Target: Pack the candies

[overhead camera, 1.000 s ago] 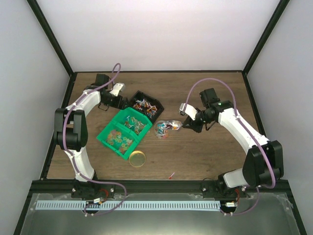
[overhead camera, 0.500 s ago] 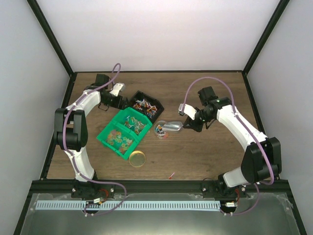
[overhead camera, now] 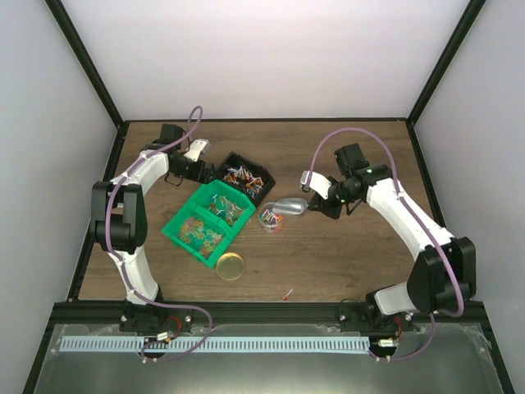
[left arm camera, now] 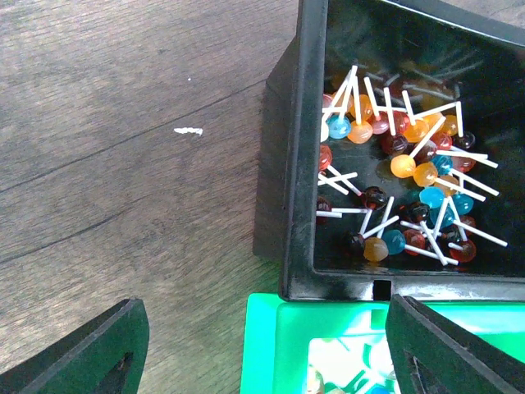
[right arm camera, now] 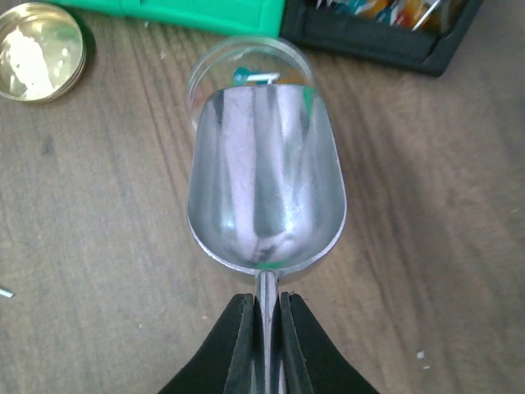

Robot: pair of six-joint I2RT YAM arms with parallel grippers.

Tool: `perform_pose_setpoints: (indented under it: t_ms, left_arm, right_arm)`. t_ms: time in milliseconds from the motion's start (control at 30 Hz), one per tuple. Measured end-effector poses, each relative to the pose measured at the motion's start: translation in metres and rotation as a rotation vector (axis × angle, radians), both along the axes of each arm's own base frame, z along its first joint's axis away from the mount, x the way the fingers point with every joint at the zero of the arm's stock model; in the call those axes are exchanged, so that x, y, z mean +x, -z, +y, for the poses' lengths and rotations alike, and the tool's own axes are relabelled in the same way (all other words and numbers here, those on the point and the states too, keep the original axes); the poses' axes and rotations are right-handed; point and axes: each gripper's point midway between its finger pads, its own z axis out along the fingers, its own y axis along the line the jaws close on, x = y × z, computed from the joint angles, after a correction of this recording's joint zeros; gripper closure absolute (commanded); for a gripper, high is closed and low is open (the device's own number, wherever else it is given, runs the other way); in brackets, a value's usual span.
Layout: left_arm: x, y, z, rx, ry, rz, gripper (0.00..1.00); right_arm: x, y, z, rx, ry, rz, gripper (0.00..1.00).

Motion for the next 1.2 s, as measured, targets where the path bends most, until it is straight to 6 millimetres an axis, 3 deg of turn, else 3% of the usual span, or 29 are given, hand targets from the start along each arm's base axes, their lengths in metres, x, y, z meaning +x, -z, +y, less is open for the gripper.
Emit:
perform_pose_setpoints:
  t_ms: [233,400,533,733,867,900,933,1033,1200]
  left_arm:
    - [0.001,-0.002,0.002,0.001,-0.004,0.001,0.17]
    - [0.003,-0.007,0.004,0.009,-0.005,-0.008,0.05]
    - [0.004,-0.019,0.009,0.038,-0.005,-0.047,0.0]
    - [0.001,-0.058,0.012,0.083,0.061,-0.175,0.0]
    - [-0.008,-0.066,0.011,0.112,0.145,-0.209,0.0]
    - [-0.021,-0.06,0.006,0.122,0.221,-0.197,0.0]
    - [-0.023,-0.059,0.005,0.121,0.228,-0.193,0.0]
    - [-0.044,-0.05,-0.005,0.126,0.324,-0.184,0.01]
    - [-0.1,-0.037,-0.031,0.127,0.54,-0.181,0.03]
  right_arm:
    - [0.008,-0.036,0.005,0.1,0.018,-0.224,0.99]
    - [0.029,-0.041,0.009,0.172,0.124,-0.259,0.99]
    - [0.052,-0.023,-0.004,0.21,0.263,-0.231,0.99]
    - [0.066,0.032,-0.057,0.205,0.503,-0.154,0.98]
    - [0.073,0.058,-0.08,0.191,0.593,-0.133,0.95]
    - [0.074,0.072,-0.091,0.178,0.628,-0.116,0.83]
    - [0.075,0.073,-0.091,0.177,0.629,-0.115,0.78]
    - [0.076,0.076,-0.094,0.181,0.632,-0.122,0.69]
    - [0.07,0.083,-0.094,0.18,0.607,-0.117,0.58]
